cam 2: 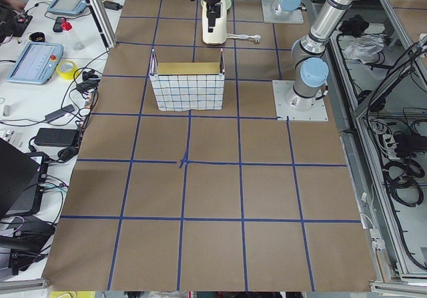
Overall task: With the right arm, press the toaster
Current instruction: 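Move the right gripper down beside the toaster's lever, between toaster and plate, then push the toaster's beige lever down with the right gripper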
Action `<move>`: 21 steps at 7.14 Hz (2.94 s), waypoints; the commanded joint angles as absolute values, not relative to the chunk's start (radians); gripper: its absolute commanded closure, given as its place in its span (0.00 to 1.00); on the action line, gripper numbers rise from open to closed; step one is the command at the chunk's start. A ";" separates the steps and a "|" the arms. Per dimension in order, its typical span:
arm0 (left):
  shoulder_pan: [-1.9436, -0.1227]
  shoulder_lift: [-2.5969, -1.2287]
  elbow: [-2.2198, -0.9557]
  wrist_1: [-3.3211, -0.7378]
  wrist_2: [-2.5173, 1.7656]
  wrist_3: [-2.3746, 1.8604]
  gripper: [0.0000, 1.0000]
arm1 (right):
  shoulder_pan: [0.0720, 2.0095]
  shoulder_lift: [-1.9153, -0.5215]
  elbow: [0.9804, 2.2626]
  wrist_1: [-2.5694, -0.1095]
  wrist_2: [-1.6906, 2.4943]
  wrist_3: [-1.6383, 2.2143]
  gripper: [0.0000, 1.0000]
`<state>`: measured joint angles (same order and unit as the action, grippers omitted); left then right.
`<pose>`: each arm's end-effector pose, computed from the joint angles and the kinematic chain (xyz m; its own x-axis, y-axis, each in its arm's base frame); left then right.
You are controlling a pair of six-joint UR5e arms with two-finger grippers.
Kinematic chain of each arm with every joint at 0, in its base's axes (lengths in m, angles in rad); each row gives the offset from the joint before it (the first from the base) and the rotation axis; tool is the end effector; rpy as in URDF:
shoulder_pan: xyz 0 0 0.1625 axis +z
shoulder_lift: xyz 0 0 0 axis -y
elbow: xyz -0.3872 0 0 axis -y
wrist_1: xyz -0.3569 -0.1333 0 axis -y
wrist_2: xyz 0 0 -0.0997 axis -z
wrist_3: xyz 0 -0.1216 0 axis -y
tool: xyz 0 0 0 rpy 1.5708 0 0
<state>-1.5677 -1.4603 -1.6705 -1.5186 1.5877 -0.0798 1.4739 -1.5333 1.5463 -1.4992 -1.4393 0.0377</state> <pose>-0.1299 -0.4217 0.4361 -0.9964 -0.0837 -0.0118 -0.0828 0.9945 -0.0641 0.1040 -0.4728 0.4162 -0.9813 0.1442 -0.1274 0.1335 0.9870 0.0894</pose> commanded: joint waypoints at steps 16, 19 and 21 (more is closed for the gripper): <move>-1.568 -1.460 -1.671 -1.519 1.588 -0.080 0.00 | 1.375 -1.482 1.948 -1.789 -1.345 -0.207 1.00; -1.568 -1.460 -1.671 -1.519 1.588 -0.080 0.00 | 1.374 -1.482 1.967 -1.792 -1.295 -0.206 1.00; -1.568 -1.460 -1.671 -1.519 1.588 -0.080 0.00 | 1.373 -1.470 1.967 -1.805 -1.295 -0.207 1.00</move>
